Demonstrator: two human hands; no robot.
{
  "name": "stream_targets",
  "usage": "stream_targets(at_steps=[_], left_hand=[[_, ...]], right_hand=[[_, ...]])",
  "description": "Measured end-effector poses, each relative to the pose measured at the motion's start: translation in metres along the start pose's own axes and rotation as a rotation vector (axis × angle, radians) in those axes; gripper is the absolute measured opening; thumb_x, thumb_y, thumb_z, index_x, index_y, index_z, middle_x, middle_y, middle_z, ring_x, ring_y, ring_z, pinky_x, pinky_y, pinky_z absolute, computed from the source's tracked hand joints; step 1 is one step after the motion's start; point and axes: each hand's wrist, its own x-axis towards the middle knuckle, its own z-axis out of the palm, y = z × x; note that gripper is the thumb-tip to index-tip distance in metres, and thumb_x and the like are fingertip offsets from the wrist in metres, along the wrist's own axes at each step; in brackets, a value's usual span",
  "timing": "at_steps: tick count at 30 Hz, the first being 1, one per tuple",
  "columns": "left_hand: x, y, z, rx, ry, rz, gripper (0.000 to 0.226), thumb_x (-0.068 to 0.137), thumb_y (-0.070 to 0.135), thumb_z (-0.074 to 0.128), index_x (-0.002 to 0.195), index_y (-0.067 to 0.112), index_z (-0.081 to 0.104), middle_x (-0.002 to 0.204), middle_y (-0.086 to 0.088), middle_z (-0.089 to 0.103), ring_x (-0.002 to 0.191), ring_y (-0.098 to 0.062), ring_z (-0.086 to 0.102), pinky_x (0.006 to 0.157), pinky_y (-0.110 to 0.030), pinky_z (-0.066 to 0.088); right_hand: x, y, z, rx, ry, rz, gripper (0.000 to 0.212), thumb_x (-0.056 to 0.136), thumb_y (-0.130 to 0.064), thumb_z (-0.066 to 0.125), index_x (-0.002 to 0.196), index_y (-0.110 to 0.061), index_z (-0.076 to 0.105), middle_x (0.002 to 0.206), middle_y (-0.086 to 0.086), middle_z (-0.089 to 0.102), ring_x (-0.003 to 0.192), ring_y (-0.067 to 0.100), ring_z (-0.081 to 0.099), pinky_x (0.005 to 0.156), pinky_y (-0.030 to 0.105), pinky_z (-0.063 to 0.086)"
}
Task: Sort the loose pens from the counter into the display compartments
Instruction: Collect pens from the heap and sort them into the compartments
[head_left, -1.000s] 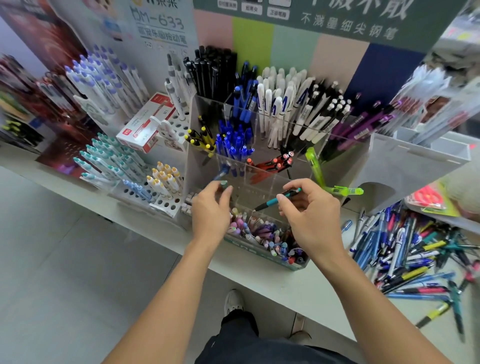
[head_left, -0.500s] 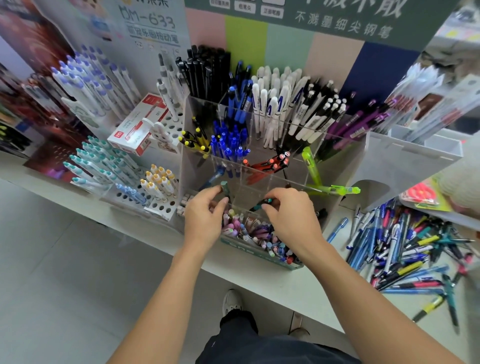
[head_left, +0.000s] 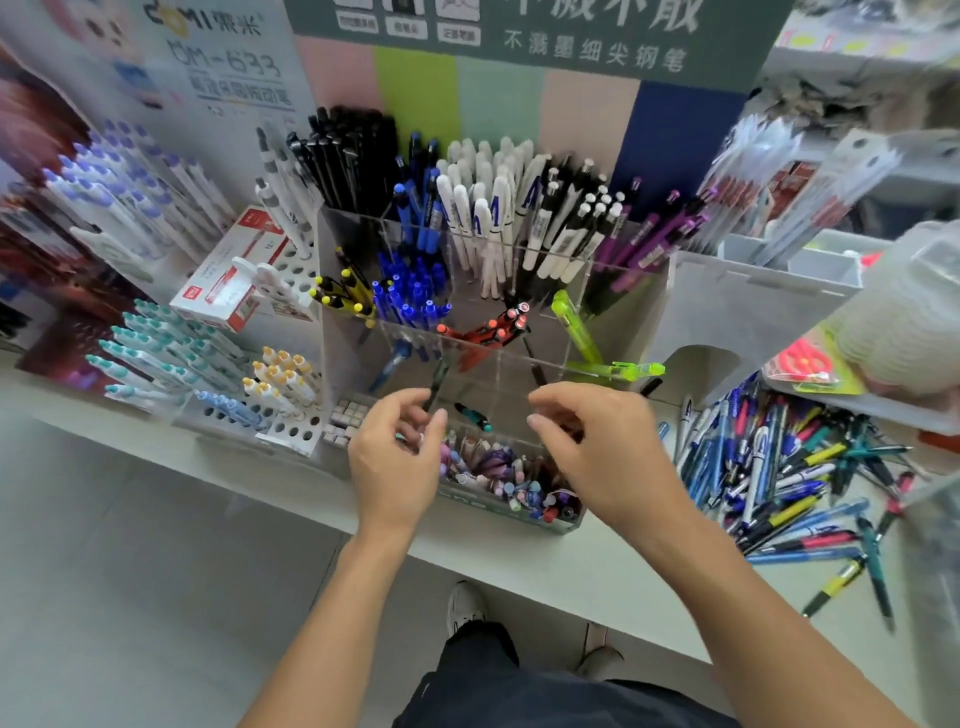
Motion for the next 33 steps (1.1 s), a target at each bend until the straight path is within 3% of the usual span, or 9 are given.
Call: stream_targets(at_steps=[3, 6, 9, 11, 15, 19, 22, 26, 33], left_hand=[[-0.03, 0.042, 0.012, -0.127, -0.145, 0.097, 0.011, 0.09, 0.011, 0.074, 0.094, 0.021, 0.07, 0.07, 0.007, 0.063, 0.061, -0.015, 0.059, 0.056, -0.03, 0.051], [-0.055, 0.079, 0.053, -0.181, -0.456, 0.191, 0.006, 0.091, 0.016, 0.073, 0.091, 0.021, 0.069, 0.068, 0.009, 0.063, 0.059, -0.014, 0.059, 0.055, -0.027, 0.049], [-0.078, 0.095, 0.119, -0.032, -0.784, 0.186, 0.015, 0.09, 0.03, 0.073, 0.102, 0.025, 0.066, 0.08, 0.01, 0.063, 0.067, -0.011, 0.061, 0.068, -0.032, 0.054], [-0.094, 0.093, 0.164, 0.168, -0.935, 0.126, 0.034, 0.09, 0.039, 0.07, 0.12, 0.025, 0.06, 0.106, 0.004, 0.064, 0.092, -0.016, 0.065, 0.086, -0.036, 0.054], [-0.103, 0.073, 0.231, 0.609, -0.89, -0.083, 0.076, 0.088, 0.053, 0.068, 0.143, 0.011, 0.039, 0.144, -0.012, 0.039, 0.131, -0.035, 0.039, 0.103, -0.044, 0.041], [-0.079, 0.055, 0.271, 0.645, -0.715, -0.148, 0.098, 0.081, 0.068, 0.064, 0.154, 0.014, 0.026, 0.156, -0.016, 0.029, 0.142, -0.039, 0.027, 0.112, -0.048, 0.034], [-0.051, 0.044, 0.299, 0.666, -0.674, -0.144, 0.1, 0.079, 0.079, 0.053, 0.157, 0.028, 0.019, 0.163, -0.01, 0.021, 0.149, -0.035, 0.02, 0.118, -0.05, 0.024], [-0.031, 0.035, 0.308, 0.797, -0.67, -0.194, 0.087, 0.088, 0.064, 0.055, 0.151, 0.01, 0.032, 0.155, -0.015, 0.033, 0.143, -0.036, 0.03, 0.114, -0.043, 0.031], [-0.036, 0.018, 0.289, 0.728, -0.744, -0.08, 0.051, 0.087, 0.032, 0.068, 0.13, 0.009, 0.055, 0.135, -0.016, 0.048, 0.121, -0.036, 0.048, 0.101, -0.038, 0.044]], right_hand=[[-0.022, 0.019, -0.045, 0.069, 0.21, -0.015, 0.006, 0.09, -0.016, 0.073, 0.089, -0.018, 0.078, 0.079, -0.012, 0.073, 0.073, 0.005, 0.067, 0.068, 0.015, 0.052], [-0.043, 0.085, -0.063, 0.086, 0.335, 0.293, 0.014, 0.091, -0.02, 0.071, 0.077, -0.017, 0.075, 0.068, -0.009, 0.069, 0.063, 0.007, 0.063, 0.06, 0.021, 0.047], [-0.075, 0.17, -0.057, 0.042, 0.131, 0.746, 0.015, 0.088, -0.025, 0.074, 0.078, -0.014, 0.074, 0.068, -0.003, 0.068, 0.068, 0.018, 0.066, 0.056, 0.024, 0.042], [-0.101, 0.208, -0.051, 0.028, 0.088, 0.961, 0.013, 0.084, -0.021, 0.076, 0.077, -0.012, 0.069, 0.072, 0.003, 0.069, 0.073, 0.024, 0.066, 0.055, 0.026, 0.042], [-0.137, 0.239, -0.038, 0.099, -0.041, 1.194, 0.022, 0.079, -0.023, 0.077, 0.078, -0.01, 0.06, 0.071, 0.014, 0.067, 0.068, 0.031, 0.069, 0.065, 0.041, 0.06], [-0.137, 0.244, -0.035, 0.043, 0.022, 1.004, 0.031, 0.087, -0.031, 0.075, 0.108, -0.009, 0.066, 0.094, 0.007, 0.067, 0.086, 0.024, 0.063, 0.069, 0.031, 0.045], [-0.101, 0.251, -0.043, -0.038, 0.098, 0.646, 0.036, 0.097, -0.029, 0.063, 0.129, -0.013, 0.06, 0.122, 0.003, 0.06, 0.117, 0.021, 0.054, 0.097, 0.035, 0.046], [-0.026, 0.291, -0.051, -0.177, -0.059, 0.33, 0.049, 0.103, -0.021, 0.047, 0.149, -0.004, 0.041, 0.153, 0.012, 0.04, 0.145, 0.029, 0.032, 0.119, 0.039, 0.029], [0.045, 0.331, -0.027, -0.419, -0.389, 0.352, 0.073, 0.105, -0.043, 0.035, 0.161, -0.008, 0.004, 0.17, 0.008, -0.001, 0.156, 0.028, 0.0, 0.124, 0.05, 0.012]])
